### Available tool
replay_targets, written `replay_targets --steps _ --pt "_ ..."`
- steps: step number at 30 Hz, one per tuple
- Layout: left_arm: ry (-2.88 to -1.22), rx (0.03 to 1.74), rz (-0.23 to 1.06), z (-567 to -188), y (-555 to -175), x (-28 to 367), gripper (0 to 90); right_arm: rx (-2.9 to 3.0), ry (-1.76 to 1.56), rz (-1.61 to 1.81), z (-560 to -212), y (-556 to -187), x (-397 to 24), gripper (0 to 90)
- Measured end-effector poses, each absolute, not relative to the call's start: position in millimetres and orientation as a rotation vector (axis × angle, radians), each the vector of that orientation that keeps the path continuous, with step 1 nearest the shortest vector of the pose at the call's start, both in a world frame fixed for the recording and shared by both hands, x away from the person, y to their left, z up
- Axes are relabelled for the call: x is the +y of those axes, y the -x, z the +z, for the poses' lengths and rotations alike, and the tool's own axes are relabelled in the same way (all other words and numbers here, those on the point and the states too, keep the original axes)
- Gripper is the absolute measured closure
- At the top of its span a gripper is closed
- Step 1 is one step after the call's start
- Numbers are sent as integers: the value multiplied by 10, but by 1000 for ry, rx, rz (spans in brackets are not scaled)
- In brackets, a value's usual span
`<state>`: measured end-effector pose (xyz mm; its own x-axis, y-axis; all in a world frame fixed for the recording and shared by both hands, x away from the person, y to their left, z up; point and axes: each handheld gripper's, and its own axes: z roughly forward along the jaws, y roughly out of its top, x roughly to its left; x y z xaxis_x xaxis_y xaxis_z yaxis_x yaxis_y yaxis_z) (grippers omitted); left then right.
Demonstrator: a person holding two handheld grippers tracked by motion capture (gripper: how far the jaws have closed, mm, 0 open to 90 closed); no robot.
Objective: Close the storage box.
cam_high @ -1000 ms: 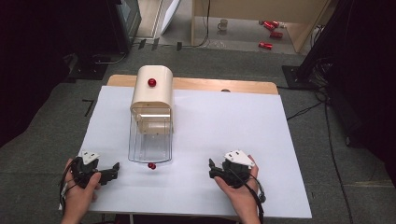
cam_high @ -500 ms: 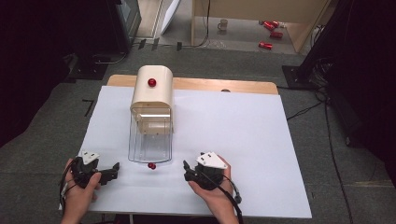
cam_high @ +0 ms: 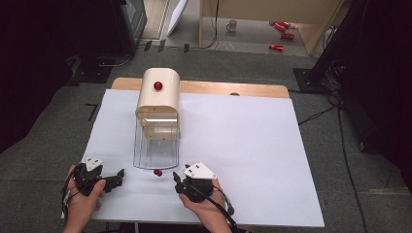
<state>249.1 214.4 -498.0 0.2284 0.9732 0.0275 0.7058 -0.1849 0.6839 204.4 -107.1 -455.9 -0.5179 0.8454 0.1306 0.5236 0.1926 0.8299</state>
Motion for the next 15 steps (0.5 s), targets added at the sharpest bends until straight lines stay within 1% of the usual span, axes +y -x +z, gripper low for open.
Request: replay_targets --steps 6,9,10,15 --pt "-1962 1538 639 -4980 -2491 2144 0 2155 -1255 1287 -4558 -2016 -947 601" --pt "-1962 1538 640 -4980 -2491 2143 0 2162 -1247 1291 -4560 -2014 -918 617" --pt "-1962 1538 639 -4980 -2491 2144 0 2167 -1241 1300 -4558 -2011 -876 642" --pt "-1962 1538 639 -4980 -2491 2143 0 2175 -1233 1324 -4535 -2005 -801 676"
